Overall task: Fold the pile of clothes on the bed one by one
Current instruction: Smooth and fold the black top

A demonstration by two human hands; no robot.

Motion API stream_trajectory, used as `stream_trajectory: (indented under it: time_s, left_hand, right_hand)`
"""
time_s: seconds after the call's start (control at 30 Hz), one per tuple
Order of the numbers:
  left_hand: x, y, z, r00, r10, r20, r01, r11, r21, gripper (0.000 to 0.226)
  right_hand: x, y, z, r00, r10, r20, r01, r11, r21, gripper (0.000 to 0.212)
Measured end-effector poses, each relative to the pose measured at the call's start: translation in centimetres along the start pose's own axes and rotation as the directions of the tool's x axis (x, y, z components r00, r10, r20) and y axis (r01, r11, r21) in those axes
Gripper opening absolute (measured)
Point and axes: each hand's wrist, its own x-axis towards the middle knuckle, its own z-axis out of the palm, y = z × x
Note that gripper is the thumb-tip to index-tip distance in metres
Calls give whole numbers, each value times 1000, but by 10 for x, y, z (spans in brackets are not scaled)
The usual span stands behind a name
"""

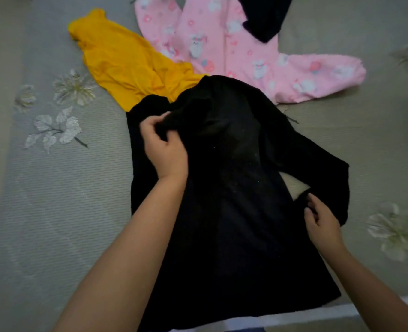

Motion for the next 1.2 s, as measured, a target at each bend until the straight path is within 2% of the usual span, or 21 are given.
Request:
stream_trajectory:
  time_s: [0.07, 0.13, 0.2, 0.23, 0.27, 0.3, 0.33, 0.37, 0.4, 0.43, 0.5, 0.53, 0.6, 0.63, 0.7, 0.8, 0.87, 0.93, 1.0, 1.13, 1.2]
  left_hand:
    - [14, 12, 3, 985, -107, -135, 104, 994, -30, 8]
    - [17, 26, 11, 986, -76, -147, 76, 997, -2, 16]
    - [3, 39, 29, 995, 84, 47, -87, 995, 51, 26]
    - [-10, 43, 41, 962, 147, 230, -167, 983, 69, 27]
    - [-24, 44, 53, 877, 156, 453, -216, 973, 84, 29]
    - [-39, 42, 63, 729, 115, 675, -247, 963, 103, 35]
    - [-51, 36, 69, 548, 41, 836, -280, 950, 136, 44]
    - [-60, 28, 73, 393, -43, 918, -317, 931, 180, 51]
    - [-63, 17, 73, 297, -130, 946, -330, 915, 229, 53]
    - [-62, 8, 70, 264, -215, 940, -293, 911, 290, 52]
    - [-48, -12, 56, 314, -349, 883, -161, 897, 412, 45]
    - [-39, -22, 46, 391, -380, 838, -151, 872, 466, 41]
    - [-15, -41, 24, 581, -357, 731, -214, 800, 561, 36]
    - [-2, -47, 13, 646, -332, 687, -246, 762, 599, 35]
    - [27, -56, -3, 695, -325, 641, -297, 682, 668, 37]
    - [66, -67, -12, 706, -383, 596, -334, 563, 756, 43]
    - [87, -75, -7, 696, -378, 610, -372, 537, 757, 45]
    - [106, -87, 2, 682, -350, 643, -417, 536, 734, 42]
    - [125, -102, 14, 651, -332, 682, -498, 492, 714, 49]
    - [153, -128, 35, 544, -421, 726, -660, 320, 680, 69]
    - [165, -134, 38, 495, -445, 746, -739, 237, 631, 61]
  right_hand:
    - [1, 6, -5, 1000, 18, 14, -19, 999, 44, 40]
    - [3, 6, -9, 999, 30, 43, -34, 995, 89, 40]
    - [9, -1, -13, 998, 7, 60, -15, 991, 136, 40]
    - [13, -7, -16, 998, -11, 58, 2, 988, 154, 40]
    - [16, -13, -20, 998, -26, 51, 17, 985, 172, 39]
    - [20, -18, -24, 999, -34, 39, 26, 981, 195, 39]
    - [25, -22, -28, 999, -29, 24, 22, 973, 230, 38]
    - [29, -24, -31, 1000, -9, 9, 6, 959, 282, 38]
    - [34, -26, -34, 1000, 17, 2, -17, 940, 340, 38]
    - [38, -26, -35, 999, 36, 3, -35, 925, 377, 38]
    - [44, -26, -33, 999, 34, 14, -37, 937, 346, 39]
    - [47, -27, -29, 1000, 13, 23, -19, 955, 296, 38]
    - [52, -33, -19, 997, -63, 49, 52, 979, 196, 37]
    - [55, -39, -13, 992, -109, 66, 99, 985, 141, 37]
    - [65, -54, -2, 974, -203, 104, 203, 979, 12, 38]
    - [88, -81, 15, 942, -281, 184, 305, 944, -122, 44]
    - [108, -97, 23, 935, -272, 228, 317, 928, -196, 51]
    - [128, -107, 31, 934, -208, 290, 299, 899, -319, 59]
    - [145, -111, 36, 932, -108, 347, 268, 849, -455, 61]
    - [154, -112, 39, 923, -96, 373, 296, 796, -528, 36]
    - [154, -115, 34, 933, -128, 335, 289, 823, -490, 24]
